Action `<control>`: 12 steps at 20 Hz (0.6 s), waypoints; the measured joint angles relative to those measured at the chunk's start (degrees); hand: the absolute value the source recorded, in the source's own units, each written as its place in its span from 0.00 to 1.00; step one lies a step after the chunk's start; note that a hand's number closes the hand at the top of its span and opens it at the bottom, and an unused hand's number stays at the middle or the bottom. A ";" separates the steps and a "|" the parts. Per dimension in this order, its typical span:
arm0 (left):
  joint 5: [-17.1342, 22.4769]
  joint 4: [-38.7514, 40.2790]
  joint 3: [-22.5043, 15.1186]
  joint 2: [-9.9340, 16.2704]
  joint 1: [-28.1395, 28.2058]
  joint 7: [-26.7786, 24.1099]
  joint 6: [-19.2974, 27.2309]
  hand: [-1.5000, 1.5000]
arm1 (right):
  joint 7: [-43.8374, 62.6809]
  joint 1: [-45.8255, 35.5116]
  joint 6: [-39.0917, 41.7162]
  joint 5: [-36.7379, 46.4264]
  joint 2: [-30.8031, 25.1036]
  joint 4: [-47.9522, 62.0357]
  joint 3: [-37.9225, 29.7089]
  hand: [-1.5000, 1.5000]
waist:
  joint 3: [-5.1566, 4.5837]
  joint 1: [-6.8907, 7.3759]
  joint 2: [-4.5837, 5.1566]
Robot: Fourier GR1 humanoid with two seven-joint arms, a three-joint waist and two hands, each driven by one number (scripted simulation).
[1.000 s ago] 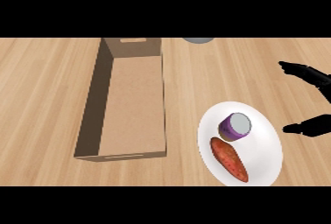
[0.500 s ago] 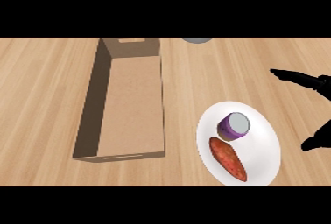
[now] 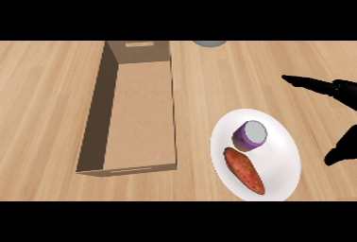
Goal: Pick the can from the plate and place it in the cardboard box
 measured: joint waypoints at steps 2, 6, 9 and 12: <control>0.14 0.24 0.16 -0.18 -0.05 -0.28 -0.22 0.50 | 0.90 -0.36 0.27 0.17 0.16 0.21 0.42 0.00 | 0.07 -0.12 -0.02; 0.63 0.44 0.47 -0.47 0.09 -0.36 -0.65 0.50 | 2.42 -0.61 0.75 0.19 1.53 0.19 1.79 0.00 | 0.21 -0.47 -0.02; 0.99 0.54 0.67 -0.64 0.05 -0.42 -1.04 0.50 | 3.66 -1.30 0.76 0.39 2.49 0.25 2.53 0.00 | 0.25 -0.53 0.01; 1.30 0.52 0.90 -0.90 0.27 -0.41 -1.15 0.50 | 4.80 -1.55 0.35 0.47 3.52 0.24 3.03 0.00 | 0.27 -0.81 -0.08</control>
